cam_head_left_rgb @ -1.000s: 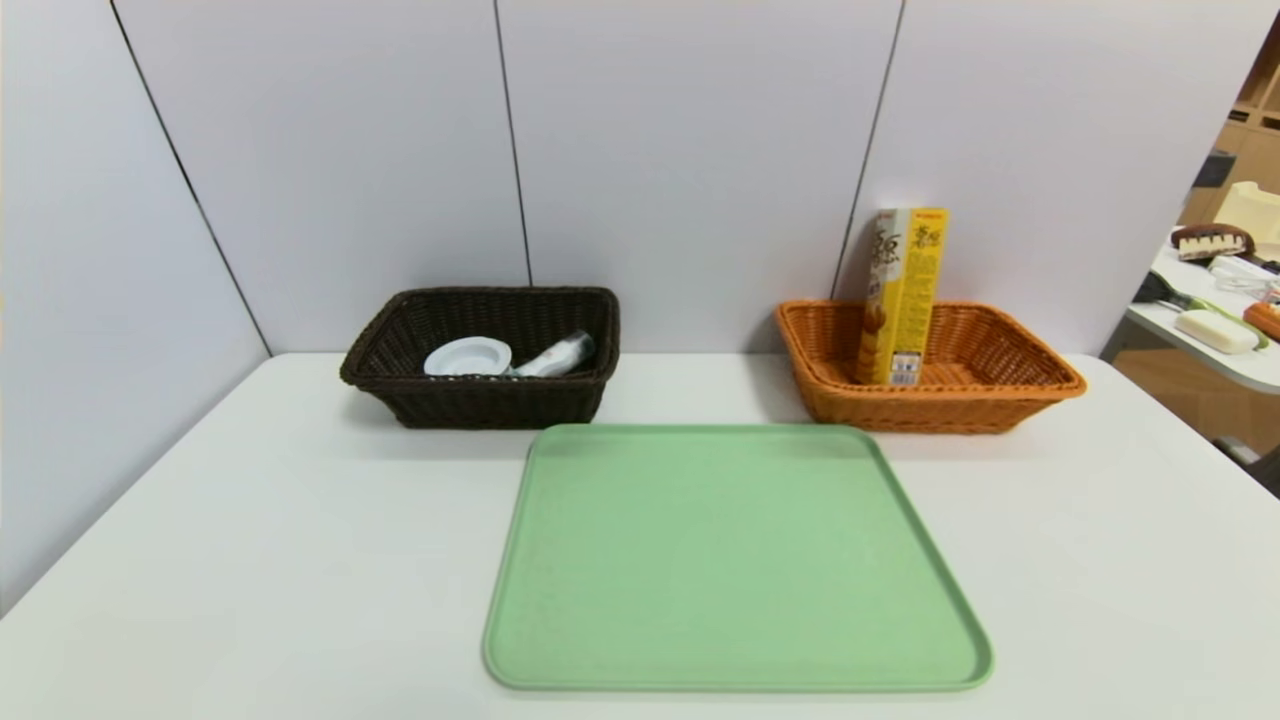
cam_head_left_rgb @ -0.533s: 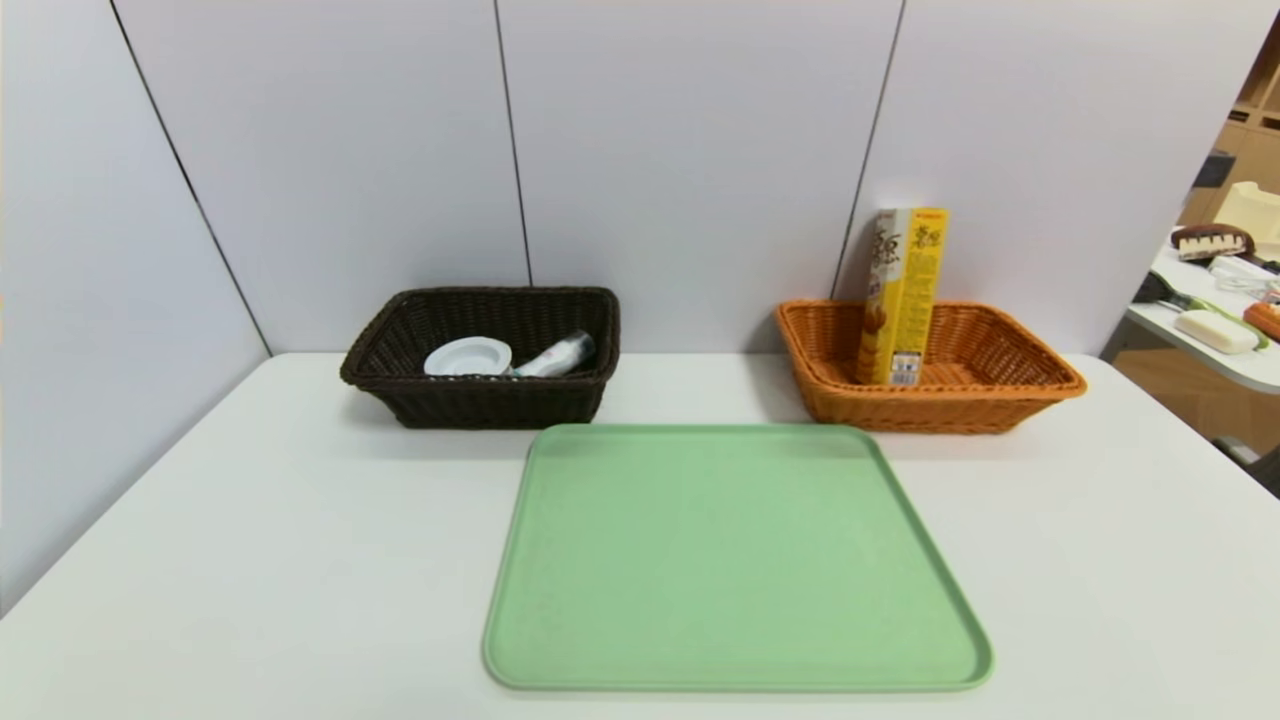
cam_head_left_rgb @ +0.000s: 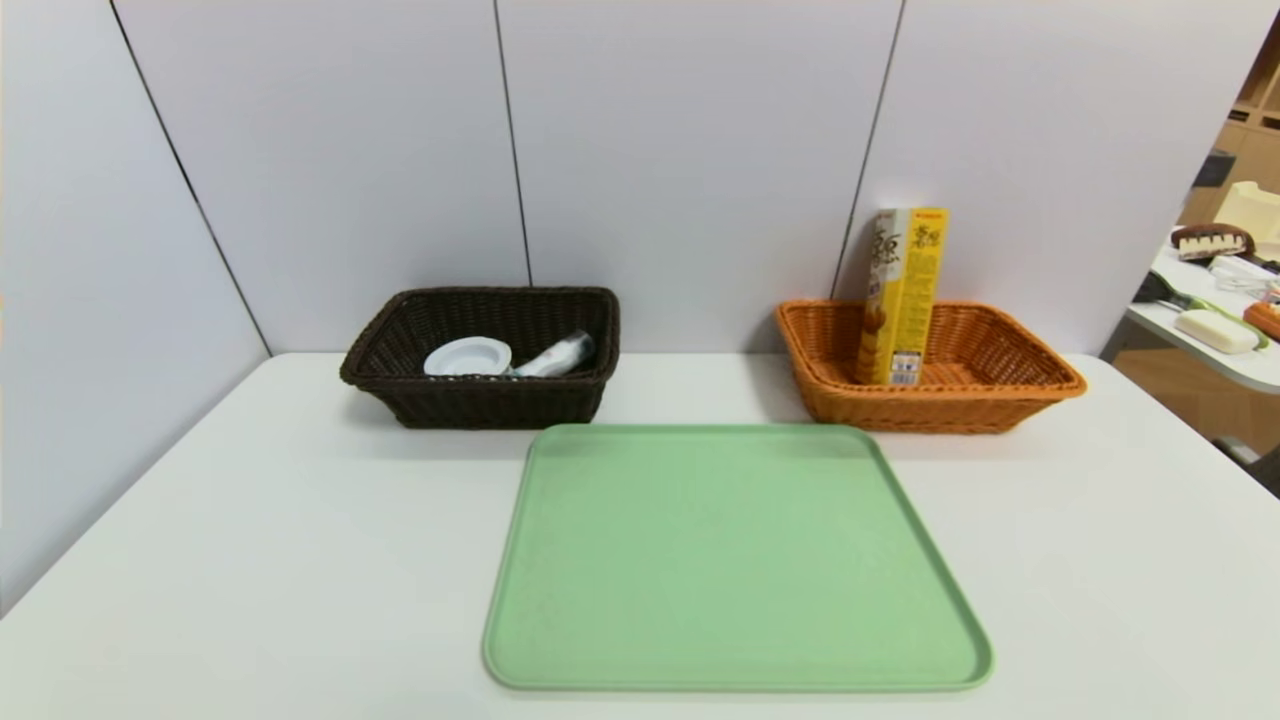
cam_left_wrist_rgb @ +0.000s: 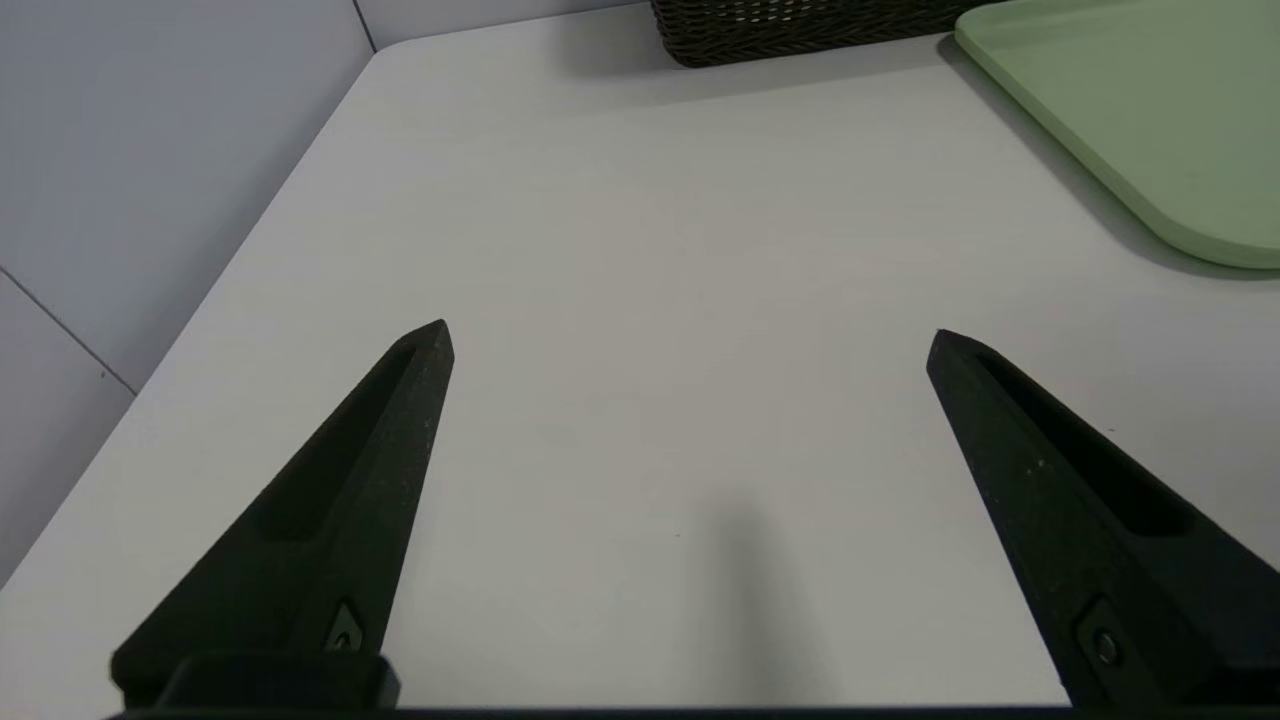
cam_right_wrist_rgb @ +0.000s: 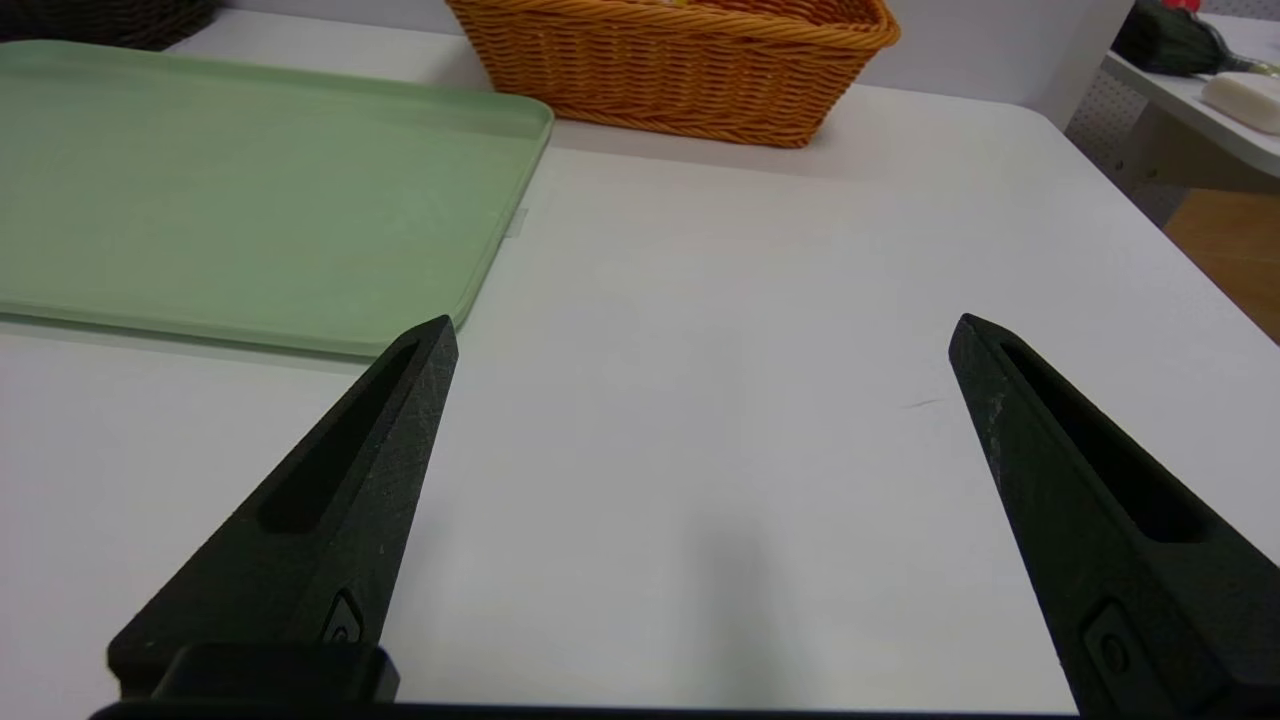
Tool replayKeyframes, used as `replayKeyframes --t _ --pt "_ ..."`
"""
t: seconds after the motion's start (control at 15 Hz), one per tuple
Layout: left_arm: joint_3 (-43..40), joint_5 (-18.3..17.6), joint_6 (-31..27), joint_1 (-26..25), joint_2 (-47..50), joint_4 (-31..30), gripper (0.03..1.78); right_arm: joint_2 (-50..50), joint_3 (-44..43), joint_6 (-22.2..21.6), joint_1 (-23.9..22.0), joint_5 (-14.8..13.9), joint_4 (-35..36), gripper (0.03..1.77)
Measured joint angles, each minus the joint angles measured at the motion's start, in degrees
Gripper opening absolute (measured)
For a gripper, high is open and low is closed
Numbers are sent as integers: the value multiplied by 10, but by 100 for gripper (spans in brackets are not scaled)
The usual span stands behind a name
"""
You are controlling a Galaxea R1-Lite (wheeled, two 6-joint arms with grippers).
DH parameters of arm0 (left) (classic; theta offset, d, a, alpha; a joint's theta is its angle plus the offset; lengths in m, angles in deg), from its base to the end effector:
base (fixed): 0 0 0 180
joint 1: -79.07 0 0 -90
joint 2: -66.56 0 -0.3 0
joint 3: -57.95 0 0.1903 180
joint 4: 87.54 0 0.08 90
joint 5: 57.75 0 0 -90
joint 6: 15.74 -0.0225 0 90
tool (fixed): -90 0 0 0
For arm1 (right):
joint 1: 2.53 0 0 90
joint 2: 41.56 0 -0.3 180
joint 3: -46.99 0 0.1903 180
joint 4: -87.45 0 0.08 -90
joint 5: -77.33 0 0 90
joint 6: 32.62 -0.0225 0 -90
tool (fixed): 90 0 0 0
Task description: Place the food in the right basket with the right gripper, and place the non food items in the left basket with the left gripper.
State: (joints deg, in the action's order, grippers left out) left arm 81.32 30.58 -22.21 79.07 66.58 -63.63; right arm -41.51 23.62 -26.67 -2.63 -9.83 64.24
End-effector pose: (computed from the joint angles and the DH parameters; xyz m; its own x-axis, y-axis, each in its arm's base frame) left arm -0.0229 -0.0007 0.0745 0.9995 -0.0291 -0.0091 0.0300 0.9932 0.1124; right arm -0.0229 0.0012 0.0758 0.9989 0.0478 0.0037 -0.0472 0.9935 -0.1038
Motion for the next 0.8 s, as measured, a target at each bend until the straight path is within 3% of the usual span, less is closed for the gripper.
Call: replayKeyframes --t 0.8 --pt "0 1 0 0 0 0 169 0 0 -14 0 -3 -1 170"
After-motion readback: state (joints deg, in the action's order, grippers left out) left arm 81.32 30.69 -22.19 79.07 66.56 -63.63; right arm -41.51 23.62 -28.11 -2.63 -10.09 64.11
